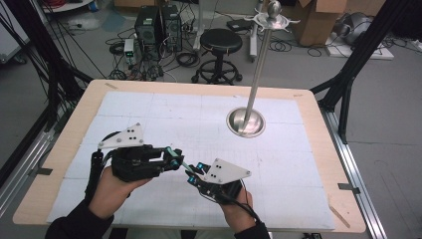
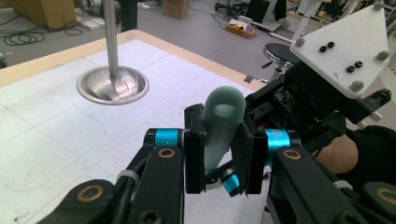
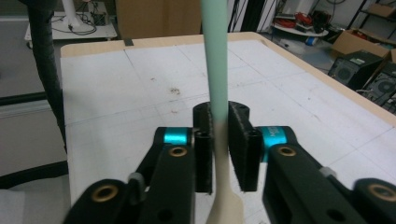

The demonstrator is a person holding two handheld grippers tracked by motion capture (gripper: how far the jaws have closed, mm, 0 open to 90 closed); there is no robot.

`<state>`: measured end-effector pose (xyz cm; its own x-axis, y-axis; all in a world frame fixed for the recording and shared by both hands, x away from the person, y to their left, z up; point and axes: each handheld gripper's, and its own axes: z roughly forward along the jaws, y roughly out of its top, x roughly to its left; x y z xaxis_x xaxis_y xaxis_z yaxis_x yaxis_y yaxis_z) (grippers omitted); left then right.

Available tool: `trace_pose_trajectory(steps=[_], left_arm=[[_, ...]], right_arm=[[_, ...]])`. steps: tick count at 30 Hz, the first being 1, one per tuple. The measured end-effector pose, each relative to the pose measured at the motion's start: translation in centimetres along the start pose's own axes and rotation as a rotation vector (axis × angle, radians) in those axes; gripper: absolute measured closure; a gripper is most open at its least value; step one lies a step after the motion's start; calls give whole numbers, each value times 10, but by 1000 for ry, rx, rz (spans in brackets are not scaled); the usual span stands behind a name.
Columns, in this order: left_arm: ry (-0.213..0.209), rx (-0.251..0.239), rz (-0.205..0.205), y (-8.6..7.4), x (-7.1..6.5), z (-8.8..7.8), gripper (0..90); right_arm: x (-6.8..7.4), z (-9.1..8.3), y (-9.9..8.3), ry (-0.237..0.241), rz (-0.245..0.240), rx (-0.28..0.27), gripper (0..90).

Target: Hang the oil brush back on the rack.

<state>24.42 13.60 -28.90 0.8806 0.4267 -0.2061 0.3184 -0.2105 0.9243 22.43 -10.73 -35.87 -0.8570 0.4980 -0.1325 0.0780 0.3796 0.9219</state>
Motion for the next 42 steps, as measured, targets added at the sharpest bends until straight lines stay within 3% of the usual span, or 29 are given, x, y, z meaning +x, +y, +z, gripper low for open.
trace_pose_trajectory(steps=[8,14,17,21,25,30,37,42], left_arm=[[-1,-9,-11,-1,0,2,754],[-18,-59,-10,-3,3,0,742],[-30,-128,0,-6,7,-3,542],[-98,-198,-2,-8,13,-9,423],[-162,-257,8,-11,16,-15,425],[-243,-293,17,-13,16,-17,440],[-341,-304,48,-14,13,-16,470],[-390,-293,60,-15,10,-13,504]], right_arm=[[3,0,1,-20,-16,16,826],[5,-3,3,-19,-16,14,835],[5,-5,4,3,3,3,836],[1,-9,4,69,42,-32,836],[-5,-13,2,196,93,-80,835],[-8,-12,-2,331,121,-124,835],[-8,-10,-3,465,139,-165,835],[-10,-7,-7,513,167,-182,834]])
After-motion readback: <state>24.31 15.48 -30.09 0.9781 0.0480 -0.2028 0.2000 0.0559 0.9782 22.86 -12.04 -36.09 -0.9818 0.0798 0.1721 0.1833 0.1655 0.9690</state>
